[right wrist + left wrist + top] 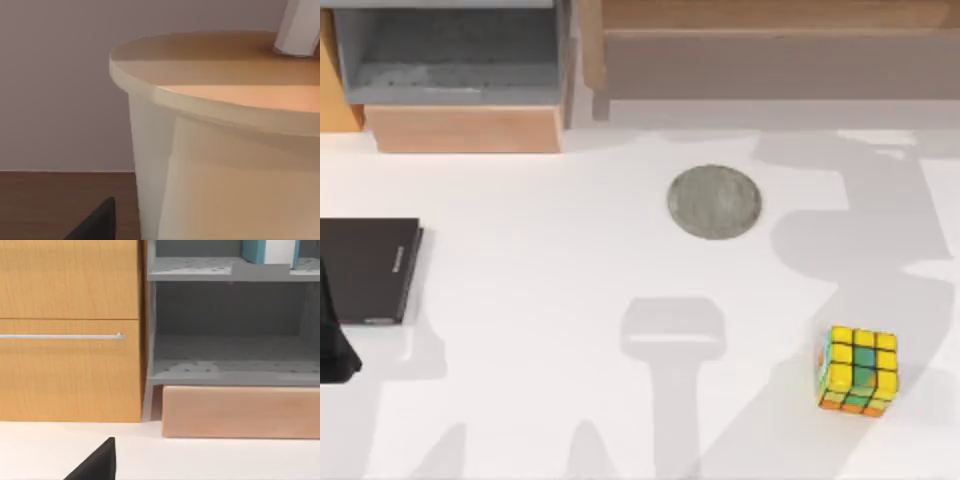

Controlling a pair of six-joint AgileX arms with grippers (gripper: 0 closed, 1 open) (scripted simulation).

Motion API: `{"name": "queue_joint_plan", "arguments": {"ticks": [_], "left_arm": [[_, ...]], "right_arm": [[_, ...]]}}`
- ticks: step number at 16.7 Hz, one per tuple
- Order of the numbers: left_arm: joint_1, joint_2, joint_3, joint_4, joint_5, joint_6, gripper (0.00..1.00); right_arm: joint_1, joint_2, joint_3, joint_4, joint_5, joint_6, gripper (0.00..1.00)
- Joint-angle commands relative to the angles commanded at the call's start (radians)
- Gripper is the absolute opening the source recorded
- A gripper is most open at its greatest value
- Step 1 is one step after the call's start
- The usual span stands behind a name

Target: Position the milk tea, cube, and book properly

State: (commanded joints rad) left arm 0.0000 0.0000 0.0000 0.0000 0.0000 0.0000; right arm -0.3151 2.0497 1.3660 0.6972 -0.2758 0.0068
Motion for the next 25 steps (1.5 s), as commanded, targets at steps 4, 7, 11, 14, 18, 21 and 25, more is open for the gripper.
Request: {"name": "queue_joint_plan", "arguments": {"ticks": [4,7,11,14,18,21,25], "left_arm": [[0.000,0.000,0.000,0.000,0.000,0.000,1.00],[0.000,0.000,0.000,0.000,0.000,0.000,1.00],[0.000,0.000,0.000,0.000,0.000,0.000,1.00],[0.000,0.000,0.000,0.000,0.000,0.000,1.00],[0.000,0.000,0.000,0.000,0.000,0.000,1.00],[0.000,0.000,0.000,0.000,0.000,0.000,1.00],[0.000,0.000,0.000,0.000,0.000,0.000,1.00]], "right_arm": [[0.011,0.042,0.065,-0.024,0.012,-0.001,1.00],[0.011,0.042,0.065,-0.024,0.012,-0.001,1.00],[0.011,0.042,0.065,-0.024,0.012,-0.001,0.70],[0.011,0.042,0.065,-0.024,0.012,-0.001,0.47],[0.011,0.042,0.065,-0.024,0.012,-0.001,0.17],[0.011,0.042,0.065,-0.024,0.012,-0.001,0.00],[0.011,0.042,0.065,-0.024,0.012,-0.001,0.00]]}}
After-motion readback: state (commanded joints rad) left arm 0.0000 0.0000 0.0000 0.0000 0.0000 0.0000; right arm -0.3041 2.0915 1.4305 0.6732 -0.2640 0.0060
